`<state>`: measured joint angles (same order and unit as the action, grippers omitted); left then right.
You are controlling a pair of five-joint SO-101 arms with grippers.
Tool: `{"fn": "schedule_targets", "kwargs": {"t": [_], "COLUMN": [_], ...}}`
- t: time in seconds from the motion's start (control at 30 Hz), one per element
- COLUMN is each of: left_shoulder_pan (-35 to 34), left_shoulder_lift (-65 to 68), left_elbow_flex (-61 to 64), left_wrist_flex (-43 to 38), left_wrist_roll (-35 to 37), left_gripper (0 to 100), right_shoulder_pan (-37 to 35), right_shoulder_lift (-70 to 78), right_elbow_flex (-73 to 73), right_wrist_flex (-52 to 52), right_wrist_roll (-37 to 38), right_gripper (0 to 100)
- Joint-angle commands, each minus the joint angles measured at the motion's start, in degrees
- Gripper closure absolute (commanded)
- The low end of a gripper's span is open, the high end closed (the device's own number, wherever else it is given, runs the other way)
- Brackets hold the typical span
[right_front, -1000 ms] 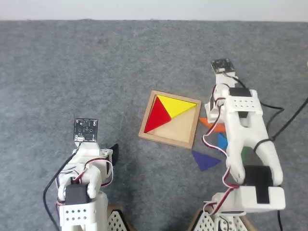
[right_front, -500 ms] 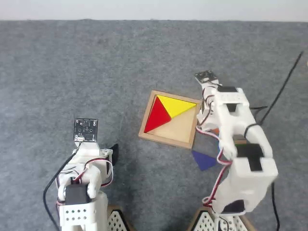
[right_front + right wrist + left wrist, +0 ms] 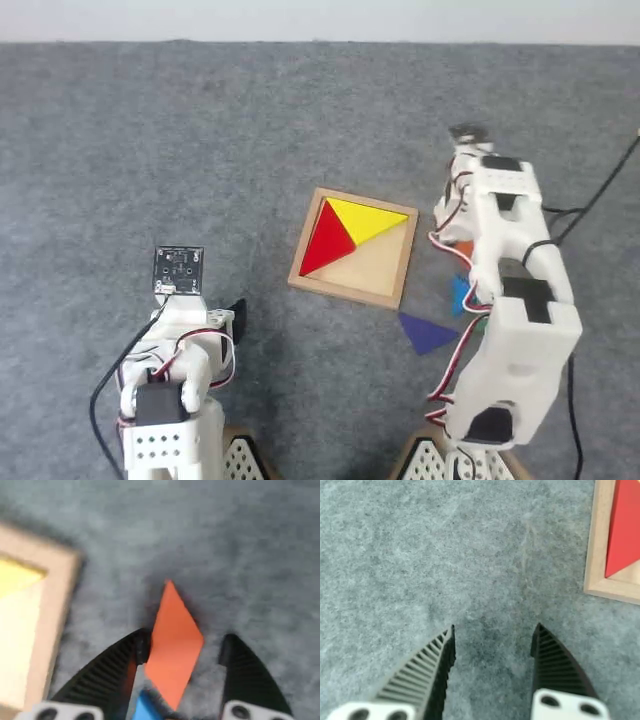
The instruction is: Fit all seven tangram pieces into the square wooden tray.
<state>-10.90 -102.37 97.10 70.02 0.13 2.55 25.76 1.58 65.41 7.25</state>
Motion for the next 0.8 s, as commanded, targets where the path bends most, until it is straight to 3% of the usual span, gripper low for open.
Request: {"fn": "schedule_targets", "kwargs": {"t": [0.0,0.37,0.67,0.77], "left_shoulder_pan": [-0.26,-0.26,-0.26,-0.26], "left_shoulder_lift": [-0.62,-0.62,-0.62,-0.62], "left_elbow_flex": [-0.66,-0.66,-0.66,-0.66], "left_wrist_flex": [-1.23,-1.23,-1.23,-1.23], "left_wrist_roll": [0.62,0.62,0.62,0.62], "left_gripper": [76,76,76,76], "right_shoulder_pan": [5.14,5.85,8.48,7.96], "right_shoulder_lift": [-0.48,-0.92,-0.31,-0.75], "right_elbow_flex": [-5.1,-6.24,-4.66,-5.8], "right_wrist_flex": [-1.19,3.47,3.38,2.24], "right_wrist_roll": [-6.15,-10.64,-7.3,-7.21], "right_gripper": [75.0,68.3,68.6,73.0]}}
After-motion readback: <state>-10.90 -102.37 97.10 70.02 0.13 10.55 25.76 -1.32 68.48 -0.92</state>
